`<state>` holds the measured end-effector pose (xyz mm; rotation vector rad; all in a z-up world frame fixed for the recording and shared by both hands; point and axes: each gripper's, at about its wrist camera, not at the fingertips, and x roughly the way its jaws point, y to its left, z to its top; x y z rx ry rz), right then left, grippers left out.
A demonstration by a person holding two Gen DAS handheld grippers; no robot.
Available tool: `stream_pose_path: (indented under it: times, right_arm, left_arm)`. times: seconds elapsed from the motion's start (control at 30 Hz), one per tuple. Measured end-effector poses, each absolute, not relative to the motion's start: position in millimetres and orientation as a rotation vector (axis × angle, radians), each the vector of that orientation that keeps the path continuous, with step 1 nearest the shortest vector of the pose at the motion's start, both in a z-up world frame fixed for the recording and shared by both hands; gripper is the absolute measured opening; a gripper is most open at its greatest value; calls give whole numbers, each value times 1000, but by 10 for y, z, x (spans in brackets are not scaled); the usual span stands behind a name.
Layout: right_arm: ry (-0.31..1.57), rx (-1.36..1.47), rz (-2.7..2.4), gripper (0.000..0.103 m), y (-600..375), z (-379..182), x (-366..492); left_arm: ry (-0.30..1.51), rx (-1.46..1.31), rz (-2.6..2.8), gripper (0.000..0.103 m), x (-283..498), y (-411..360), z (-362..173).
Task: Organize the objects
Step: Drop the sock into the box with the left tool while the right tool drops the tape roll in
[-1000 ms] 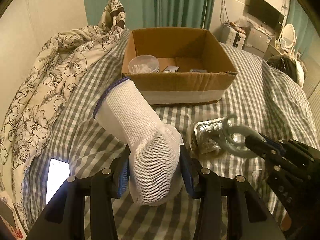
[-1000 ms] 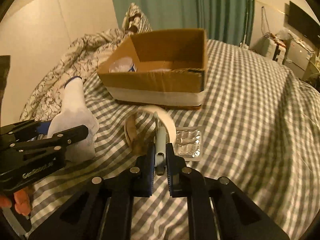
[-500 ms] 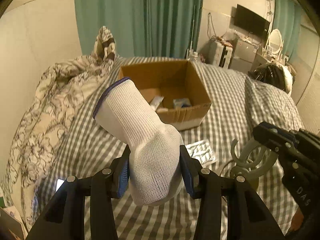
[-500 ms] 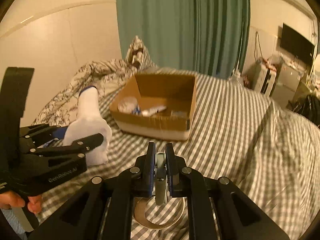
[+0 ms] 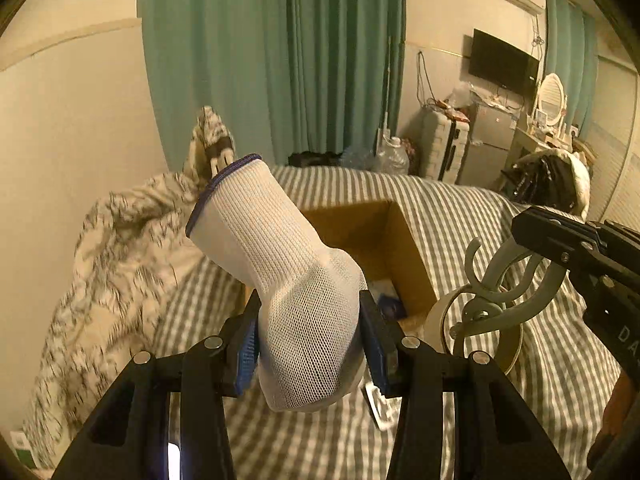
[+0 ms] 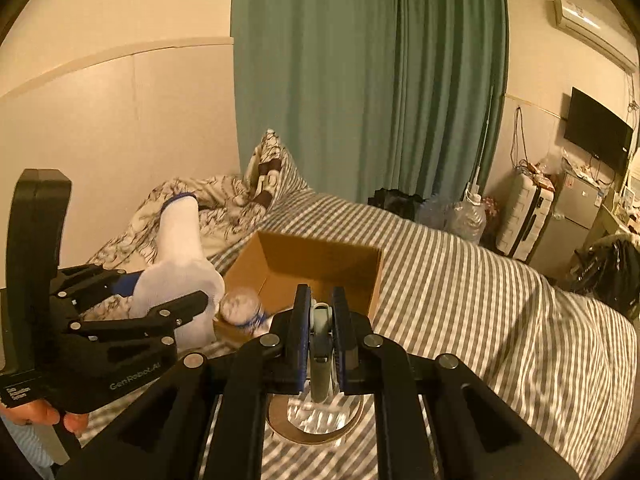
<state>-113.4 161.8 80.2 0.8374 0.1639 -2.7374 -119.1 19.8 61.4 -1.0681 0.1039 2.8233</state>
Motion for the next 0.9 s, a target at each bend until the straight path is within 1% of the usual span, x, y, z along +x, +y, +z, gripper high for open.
stream_pose_path:
  times: [0.2, 0.33, 0.43, 0.6, 0.63, 0.7, 0.73, 0.77, 0.8, 0.83, 0.9]
  right_arm:
    - [189, 796, -2734, 10, 1524, 953, -1604]
    - [156, 779, -2713, 10, 1475, 993, -1899]
    - [109, 790, -2690, 10, 1457, 921, -2148]
    - [18, 856, -2641, 10, 1469, 562, -2462]
    - [10, 873, -2635, 10, 1476, 494, -2497]
    - [17, 900, -2628, 10, 1480, 360, -2526]
    - [23, 907, -2625, 12, 1488, 327, -2528]
    - [28, 911, -2632, 16, 1507, 307, -2512]
    - [31, 915, -2645, 29, 1538, 307, -2491]
    - [32, 918, -2652, 38, 1570, 316, -2467]
    - [27, 912, -2671, 42, 1656, 381, -2377]
  left_arm:
    - [149, -1047, 2862, 46, -1641, 274, 708]
    - [156, -1064, 2889, 46, -1972, 261, 667]
    - [137, -1107, 2885, 46, -2208, 231, 533]
    - [143, -1191, 2859, 47, -2422, 243, 210]
    - [141, -1206, 2852, 51, -2451, 246, 146]
    - [146, -1240, 2837, 54, -2495, 249, 48]
    - [152, -1250, 2832, 60, -2500, 256, 20]
    - [160, -1250, 2835, 66, -2491, 268, 21]
    - [165, -1242, 2842, 78, -2480, 266, 39]
    - [170, -1223, 2857, 85, -2448, 271, 75]
    - [170, -1189, 2877, 87, -2376, 279, 163]
